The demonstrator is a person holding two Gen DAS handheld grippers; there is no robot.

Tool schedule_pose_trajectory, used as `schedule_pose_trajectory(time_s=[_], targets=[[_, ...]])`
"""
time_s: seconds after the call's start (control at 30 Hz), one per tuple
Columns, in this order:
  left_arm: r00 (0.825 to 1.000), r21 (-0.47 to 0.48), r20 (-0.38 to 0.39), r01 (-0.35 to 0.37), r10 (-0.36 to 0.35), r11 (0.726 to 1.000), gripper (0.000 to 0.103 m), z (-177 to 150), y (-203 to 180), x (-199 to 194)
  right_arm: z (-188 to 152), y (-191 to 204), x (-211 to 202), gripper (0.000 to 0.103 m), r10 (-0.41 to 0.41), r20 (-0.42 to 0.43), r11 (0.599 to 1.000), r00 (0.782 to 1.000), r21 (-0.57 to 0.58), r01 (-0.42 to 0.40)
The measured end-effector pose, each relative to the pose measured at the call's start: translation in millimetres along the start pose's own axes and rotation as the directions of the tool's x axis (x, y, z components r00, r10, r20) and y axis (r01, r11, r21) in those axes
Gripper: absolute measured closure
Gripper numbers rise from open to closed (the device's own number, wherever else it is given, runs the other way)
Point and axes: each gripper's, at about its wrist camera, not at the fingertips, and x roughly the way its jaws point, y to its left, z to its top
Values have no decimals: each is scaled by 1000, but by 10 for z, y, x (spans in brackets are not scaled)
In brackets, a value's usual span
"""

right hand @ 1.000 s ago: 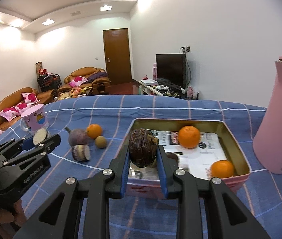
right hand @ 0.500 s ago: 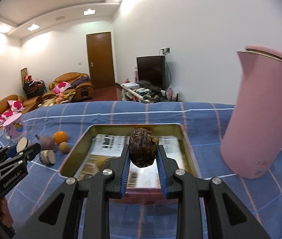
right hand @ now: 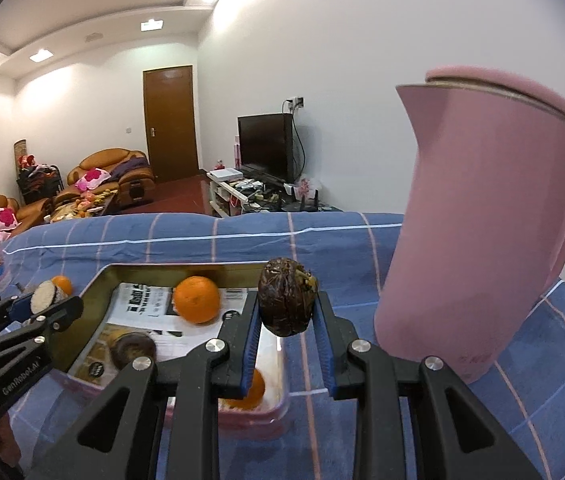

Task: Organize fruits
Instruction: 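Carry the brown fruit with the right gripper while the left carries the cake over the tin, then open the right gripper releasing the brown fruit into the tin while the left releases the cake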

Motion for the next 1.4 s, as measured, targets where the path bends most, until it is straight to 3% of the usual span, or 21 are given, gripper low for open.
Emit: schedule_pose_trajectory(time_s=[0.27, 0.67, 1.0, 1.2, 1.27, 1.33, 1.4], targets=[[998, -3, -61, 19, -19, 1000, 67, 138, -208, 319, 64, 87, 250, 76, 17, -33, 999, 999, -45, -19], [988, -41, -151, 26, -32, 999, 67, 150, -153, 548, 73, 246, 580, 75, 99, -174, 990, 980, -82, -115], [986, -36, -165, 21, -26, 999, 66, 152, -156, 582, 59, 343, 651, 75, 162, -218, 978, 963, -96, -186], [987, -34, -161, 13, -18, 999, 66, 150, -200, 591, 63, 301, 600, 61, 203, -191, 973, 960, -67, -219], [988, -38, -154, 11, -17, 999, 60, 150, -202, 572, 74, 292, 556, 61, 190, -164, 977, 968, -63, -203], [992, -34, -128, 1, -6, 999, 34, 146, -203, 507, 82, 237, 483, 61, 173, -116, 983, 978, -41, -178], [997, -17, -82, -5, 3, 1000, 16, 145, -255, 407, 103, 172, 417, 61, 135, -66, 991, 989, -9, -136]])
